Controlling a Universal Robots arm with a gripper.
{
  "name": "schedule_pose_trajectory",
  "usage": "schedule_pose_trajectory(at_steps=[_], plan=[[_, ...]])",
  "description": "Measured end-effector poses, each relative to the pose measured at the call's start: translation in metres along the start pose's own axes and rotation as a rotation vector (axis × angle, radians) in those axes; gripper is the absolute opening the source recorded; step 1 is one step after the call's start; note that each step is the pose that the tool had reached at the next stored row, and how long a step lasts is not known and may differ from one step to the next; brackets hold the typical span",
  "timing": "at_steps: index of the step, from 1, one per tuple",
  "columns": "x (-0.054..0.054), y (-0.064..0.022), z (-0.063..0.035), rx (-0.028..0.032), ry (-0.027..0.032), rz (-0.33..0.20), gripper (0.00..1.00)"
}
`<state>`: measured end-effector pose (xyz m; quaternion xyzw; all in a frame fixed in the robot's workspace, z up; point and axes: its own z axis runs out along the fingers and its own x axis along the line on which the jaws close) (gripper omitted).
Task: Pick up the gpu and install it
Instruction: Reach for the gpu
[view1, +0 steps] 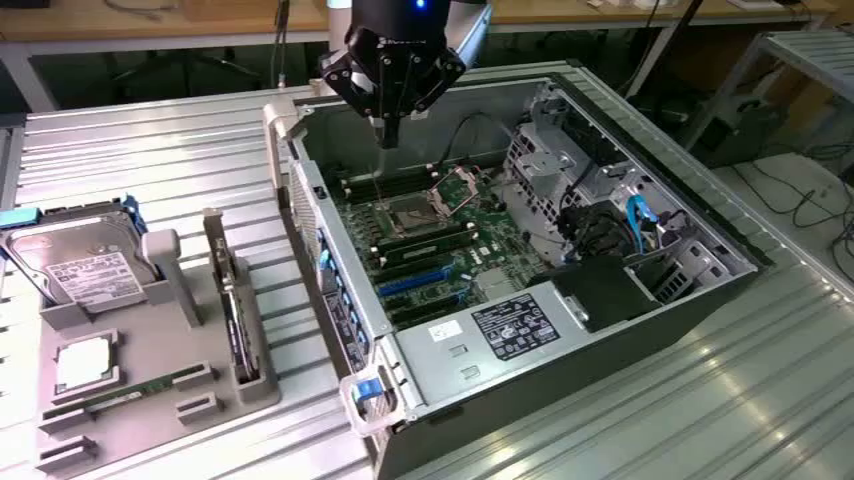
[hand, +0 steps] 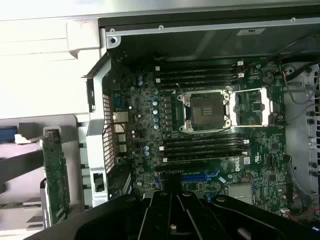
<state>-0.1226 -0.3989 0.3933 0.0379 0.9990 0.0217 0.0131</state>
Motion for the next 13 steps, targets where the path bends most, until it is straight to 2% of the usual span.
schedule_pose_trajectory(at_steps=[13], plan=[[0.014,-0.0017,-0.0004,-0.0001,0.0,0.0,0.11]])
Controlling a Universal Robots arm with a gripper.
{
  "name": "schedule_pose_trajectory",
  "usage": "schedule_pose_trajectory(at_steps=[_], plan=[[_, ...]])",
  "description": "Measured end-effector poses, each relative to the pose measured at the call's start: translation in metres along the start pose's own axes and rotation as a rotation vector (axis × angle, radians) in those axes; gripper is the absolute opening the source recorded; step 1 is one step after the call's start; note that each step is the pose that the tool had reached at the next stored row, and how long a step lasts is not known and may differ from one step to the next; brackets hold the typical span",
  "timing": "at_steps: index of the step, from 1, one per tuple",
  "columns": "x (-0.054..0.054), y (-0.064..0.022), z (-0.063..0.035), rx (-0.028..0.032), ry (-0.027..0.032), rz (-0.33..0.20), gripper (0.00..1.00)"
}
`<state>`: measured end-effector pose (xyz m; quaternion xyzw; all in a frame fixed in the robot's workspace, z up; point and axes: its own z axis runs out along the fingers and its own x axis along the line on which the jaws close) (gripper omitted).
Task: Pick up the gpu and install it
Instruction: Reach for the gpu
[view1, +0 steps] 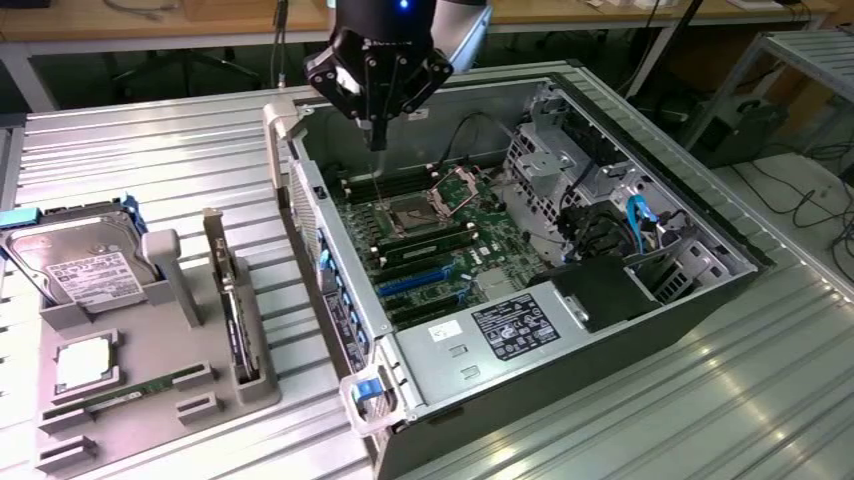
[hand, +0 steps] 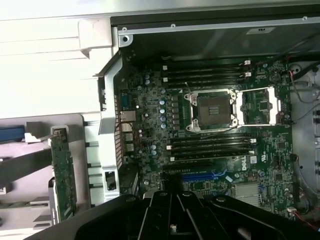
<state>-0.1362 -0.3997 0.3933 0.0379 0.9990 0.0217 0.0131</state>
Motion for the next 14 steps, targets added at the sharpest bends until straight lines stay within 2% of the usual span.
schedule_pose_trajectory(at_steps=[14], plan=[[0.017,-0.0028,-0.0005,0.0,0.0,0.0,0.11]])
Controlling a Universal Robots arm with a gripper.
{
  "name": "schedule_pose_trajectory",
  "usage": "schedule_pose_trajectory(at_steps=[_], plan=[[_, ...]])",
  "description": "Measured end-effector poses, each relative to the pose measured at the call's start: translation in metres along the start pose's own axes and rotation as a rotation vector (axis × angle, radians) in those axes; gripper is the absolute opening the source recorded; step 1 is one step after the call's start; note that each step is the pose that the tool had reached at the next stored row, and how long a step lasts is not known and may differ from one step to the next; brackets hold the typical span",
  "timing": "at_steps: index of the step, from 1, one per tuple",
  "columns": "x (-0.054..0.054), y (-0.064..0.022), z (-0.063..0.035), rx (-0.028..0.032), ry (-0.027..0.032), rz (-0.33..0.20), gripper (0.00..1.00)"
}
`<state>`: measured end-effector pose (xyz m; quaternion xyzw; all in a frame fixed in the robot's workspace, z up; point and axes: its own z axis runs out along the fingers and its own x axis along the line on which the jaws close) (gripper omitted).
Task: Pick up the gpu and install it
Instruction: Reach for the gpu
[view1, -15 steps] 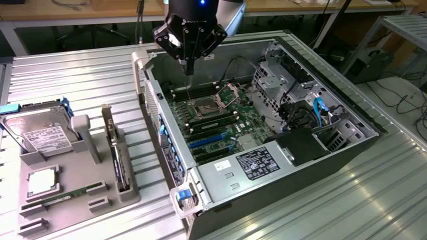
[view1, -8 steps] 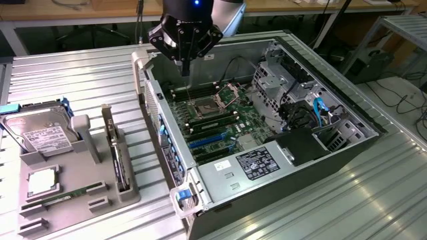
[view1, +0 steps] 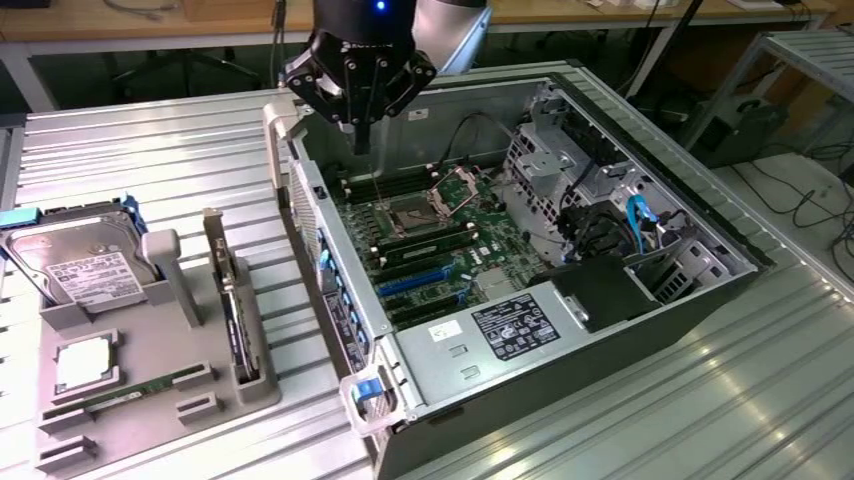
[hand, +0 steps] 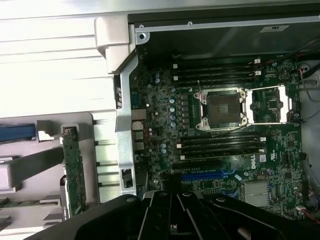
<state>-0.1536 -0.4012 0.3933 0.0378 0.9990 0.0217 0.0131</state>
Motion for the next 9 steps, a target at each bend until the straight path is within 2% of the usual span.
schedule_pose_trajectory(at_steps=[8,9], plan=[[0.009,-0.0019,-0.0003,0.0,0.0,0.0,0.11],[0.017,-0.0039,-0.0006,0.0,0.0,0.0,0.11]])
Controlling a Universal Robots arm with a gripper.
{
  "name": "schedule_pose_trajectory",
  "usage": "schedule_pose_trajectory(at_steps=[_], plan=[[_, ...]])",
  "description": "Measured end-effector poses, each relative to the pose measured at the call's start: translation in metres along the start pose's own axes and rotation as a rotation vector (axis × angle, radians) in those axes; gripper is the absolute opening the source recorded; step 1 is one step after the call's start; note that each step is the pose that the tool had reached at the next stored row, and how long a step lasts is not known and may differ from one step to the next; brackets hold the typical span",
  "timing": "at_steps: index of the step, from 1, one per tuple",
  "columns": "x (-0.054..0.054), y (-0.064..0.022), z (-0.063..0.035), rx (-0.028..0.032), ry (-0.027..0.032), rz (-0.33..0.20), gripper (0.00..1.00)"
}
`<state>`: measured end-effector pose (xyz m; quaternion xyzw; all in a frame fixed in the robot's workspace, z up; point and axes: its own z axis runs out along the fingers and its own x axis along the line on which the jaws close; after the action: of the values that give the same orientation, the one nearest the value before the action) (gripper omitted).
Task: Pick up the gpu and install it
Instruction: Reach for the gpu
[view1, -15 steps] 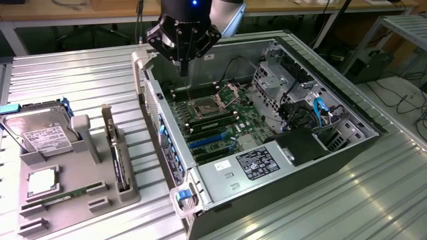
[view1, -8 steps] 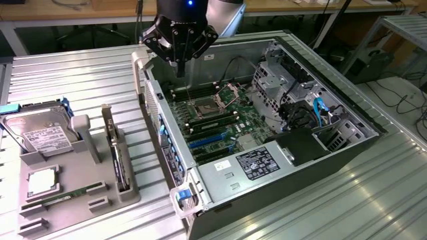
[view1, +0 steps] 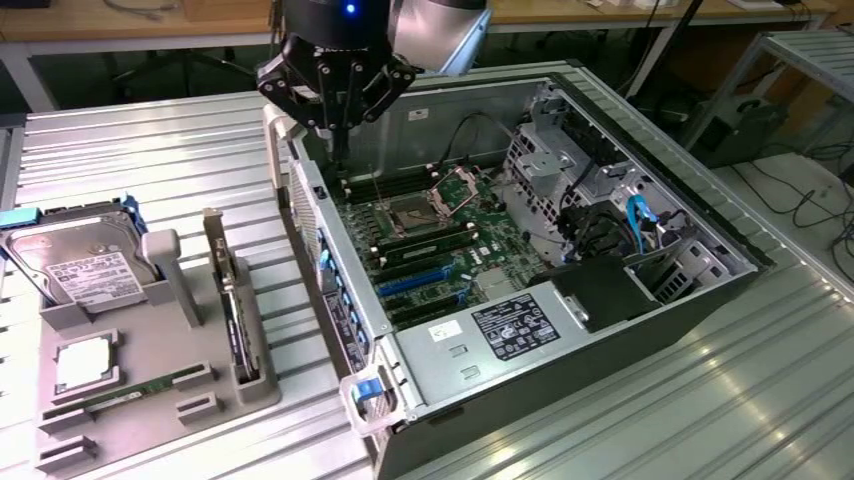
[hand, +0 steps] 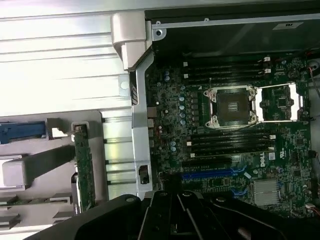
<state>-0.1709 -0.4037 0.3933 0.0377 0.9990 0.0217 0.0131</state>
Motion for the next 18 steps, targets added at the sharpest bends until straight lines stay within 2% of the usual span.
schedule_pose_trajectory(at_steps=[2,3,4,5,6,8,18], plan=[[0.019,-0.0032,-0.0006,0.0,0.0,0.0,0.11],[0.03,-0.0149,-0.0014,0.0,0.0002,-0.002,0.11],[0.04,-0.0238,-0.0013,-0.0007,0.0014,-0.031,0.11],[0.053,-0.0285,-0.0017,-0.0012,0.002,-0.047,0.11],[0.059,-0.03,-0.0019,-0.0013,0.0022,-0.051,0.11],[0.066,-0.0316,-0.0022,-0.0013,0.0023,-0.053,0.11],[0.081,-0.034,-0.0027,-0.0013,0.0025,-0.055,0.11]])
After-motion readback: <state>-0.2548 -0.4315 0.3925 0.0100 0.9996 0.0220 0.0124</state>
